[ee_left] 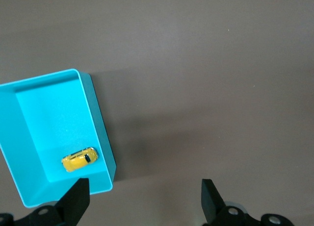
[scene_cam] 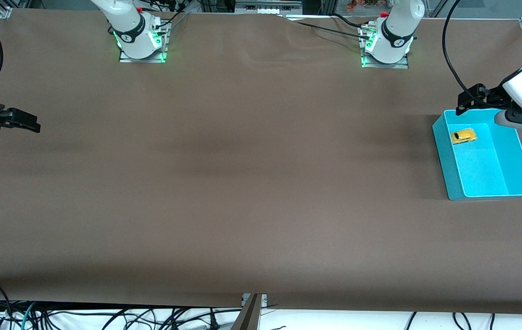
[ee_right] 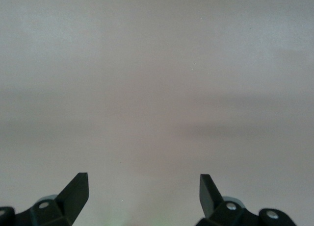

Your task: Wind and store yellow beetle car

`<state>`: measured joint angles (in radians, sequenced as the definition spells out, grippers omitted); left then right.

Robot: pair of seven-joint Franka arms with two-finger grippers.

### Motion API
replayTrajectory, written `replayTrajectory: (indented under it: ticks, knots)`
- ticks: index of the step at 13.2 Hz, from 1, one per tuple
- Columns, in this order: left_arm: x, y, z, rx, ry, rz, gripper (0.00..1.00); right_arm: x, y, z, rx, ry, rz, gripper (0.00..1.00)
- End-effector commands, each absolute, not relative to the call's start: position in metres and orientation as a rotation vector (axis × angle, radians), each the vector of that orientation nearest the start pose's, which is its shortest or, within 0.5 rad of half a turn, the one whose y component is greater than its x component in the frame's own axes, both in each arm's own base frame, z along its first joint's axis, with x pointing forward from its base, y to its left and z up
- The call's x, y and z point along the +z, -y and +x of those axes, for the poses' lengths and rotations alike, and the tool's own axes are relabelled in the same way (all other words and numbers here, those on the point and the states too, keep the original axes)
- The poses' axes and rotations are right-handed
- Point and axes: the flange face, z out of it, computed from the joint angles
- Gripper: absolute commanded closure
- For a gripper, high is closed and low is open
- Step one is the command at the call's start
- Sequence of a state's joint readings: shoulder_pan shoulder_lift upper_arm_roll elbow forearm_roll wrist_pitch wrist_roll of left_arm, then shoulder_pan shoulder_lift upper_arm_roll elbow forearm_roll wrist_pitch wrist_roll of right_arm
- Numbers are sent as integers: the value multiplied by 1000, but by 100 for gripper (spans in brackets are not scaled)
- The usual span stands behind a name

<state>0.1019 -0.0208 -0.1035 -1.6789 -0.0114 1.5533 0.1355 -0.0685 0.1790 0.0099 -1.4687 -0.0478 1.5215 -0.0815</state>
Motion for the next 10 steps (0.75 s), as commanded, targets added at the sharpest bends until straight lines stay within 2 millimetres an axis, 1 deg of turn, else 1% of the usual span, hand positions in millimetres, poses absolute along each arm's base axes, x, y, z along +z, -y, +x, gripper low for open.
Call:
replayTrajectory:
  ticks: [1,3,5,10]
  knots:
    - [598,12,531,202,-110,-3127,0,567,42,598,197,18,-3176,0]
    - [602,15,531,195,-114,-3126,0,567,41,598,197,20,-3176,0]
    - [603,15,528,221,-114,-3124,0,567,41,598,197,23,-3176,0]
    - [606,14,528,219,-107,-3126,0,567,39,598,197,25,-3174,0]
